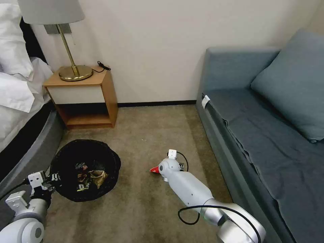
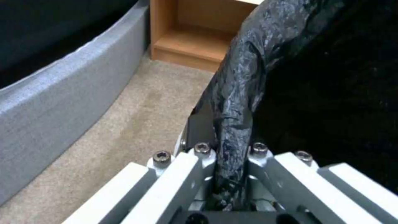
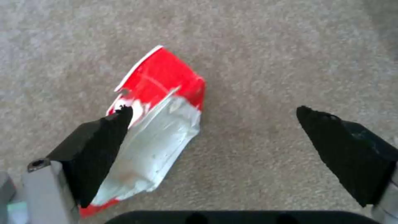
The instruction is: Pick up the trash bin, then pick up the garbage on the floor and place it into the trash bin.
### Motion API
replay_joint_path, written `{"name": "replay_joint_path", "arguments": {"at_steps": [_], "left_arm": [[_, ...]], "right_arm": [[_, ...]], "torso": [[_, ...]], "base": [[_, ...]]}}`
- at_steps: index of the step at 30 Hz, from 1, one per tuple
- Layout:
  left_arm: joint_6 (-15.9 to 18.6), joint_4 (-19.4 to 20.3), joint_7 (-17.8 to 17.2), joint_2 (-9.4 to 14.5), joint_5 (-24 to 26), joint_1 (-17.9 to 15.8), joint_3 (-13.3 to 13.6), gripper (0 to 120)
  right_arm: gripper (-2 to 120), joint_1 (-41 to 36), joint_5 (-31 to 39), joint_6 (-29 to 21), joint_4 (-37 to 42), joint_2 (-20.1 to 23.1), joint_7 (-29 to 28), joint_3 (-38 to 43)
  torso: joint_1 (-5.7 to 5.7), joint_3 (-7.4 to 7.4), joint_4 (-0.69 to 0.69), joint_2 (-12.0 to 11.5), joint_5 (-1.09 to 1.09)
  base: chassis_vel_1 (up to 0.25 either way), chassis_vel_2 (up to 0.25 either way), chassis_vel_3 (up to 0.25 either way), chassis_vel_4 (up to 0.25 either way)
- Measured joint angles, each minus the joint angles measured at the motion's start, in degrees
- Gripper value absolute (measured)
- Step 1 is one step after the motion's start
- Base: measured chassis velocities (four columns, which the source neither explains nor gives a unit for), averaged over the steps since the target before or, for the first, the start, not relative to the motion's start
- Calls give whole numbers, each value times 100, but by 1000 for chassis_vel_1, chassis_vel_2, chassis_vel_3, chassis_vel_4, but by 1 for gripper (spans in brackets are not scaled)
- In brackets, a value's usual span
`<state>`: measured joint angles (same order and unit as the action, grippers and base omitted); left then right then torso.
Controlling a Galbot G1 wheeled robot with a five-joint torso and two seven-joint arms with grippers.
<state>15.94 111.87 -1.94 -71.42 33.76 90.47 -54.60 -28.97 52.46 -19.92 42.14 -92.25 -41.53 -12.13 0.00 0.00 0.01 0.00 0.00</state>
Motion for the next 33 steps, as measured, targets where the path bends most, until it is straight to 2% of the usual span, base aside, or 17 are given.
{"name": "replay_joint_path", "arguments": {"at_steps": [20,33], "left_arm": [[-59,-77,49,32,-56,-10,-12,1],[-93,-88,77,0,-88,17,-2,1]], "right_arm": [[98,-254,24,-197,226,7,162,-419],[48,-291,-103,-190,110,11,473,-490]], "torso": [[0,0,-1,0,0],[0,0,-1,0,0]], "base": [[0,0,0,0],[0,0,0,0]]}}
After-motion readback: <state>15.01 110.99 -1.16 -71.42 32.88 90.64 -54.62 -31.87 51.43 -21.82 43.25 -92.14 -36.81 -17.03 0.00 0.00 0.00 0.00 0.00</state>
